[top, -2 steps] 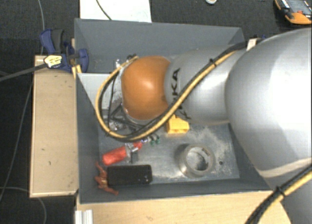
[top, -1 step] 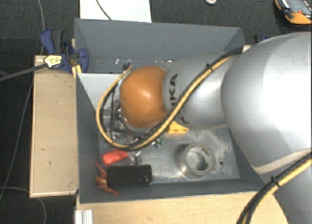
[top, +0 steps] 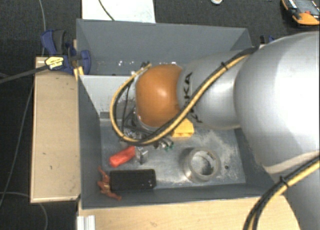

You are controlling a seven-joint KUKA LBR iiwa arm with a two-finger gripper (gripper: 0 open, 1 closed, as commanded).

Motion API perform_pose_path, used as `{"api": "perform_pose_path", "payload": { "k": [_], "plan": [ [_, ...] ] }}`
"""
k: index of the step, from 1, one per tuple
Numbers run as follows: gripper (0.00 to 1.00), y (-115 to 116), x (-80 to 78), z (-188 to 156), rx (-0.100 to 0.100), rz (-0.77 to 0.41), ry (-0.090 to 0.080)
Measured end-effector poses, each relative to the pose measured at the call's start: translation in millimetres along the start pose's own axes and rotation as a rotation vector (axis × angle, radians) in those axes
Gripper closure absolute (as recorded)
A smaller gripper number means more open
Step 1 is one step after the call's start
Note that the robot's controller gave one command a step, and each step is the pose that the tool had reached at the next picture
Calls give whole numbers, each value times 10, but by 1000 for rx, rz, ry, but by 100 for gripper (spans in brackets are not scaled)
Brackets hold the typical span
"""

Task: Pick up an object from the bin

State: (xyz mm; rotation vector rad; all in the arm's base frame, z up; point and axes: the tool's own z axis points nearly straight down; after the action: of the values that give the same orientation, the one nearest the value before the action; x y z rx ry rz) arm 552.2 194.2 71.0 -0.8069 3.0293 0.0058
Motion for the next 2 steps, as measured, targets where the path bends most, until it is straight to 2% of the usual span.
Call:
{"api": "perform_pose_path", "payload": {
  "k": [1,2],
  "plan": [
    [100,0,0,-2,0,1,0],
    [100,1,-1,-188,-1,3,-1]
  ]
}}
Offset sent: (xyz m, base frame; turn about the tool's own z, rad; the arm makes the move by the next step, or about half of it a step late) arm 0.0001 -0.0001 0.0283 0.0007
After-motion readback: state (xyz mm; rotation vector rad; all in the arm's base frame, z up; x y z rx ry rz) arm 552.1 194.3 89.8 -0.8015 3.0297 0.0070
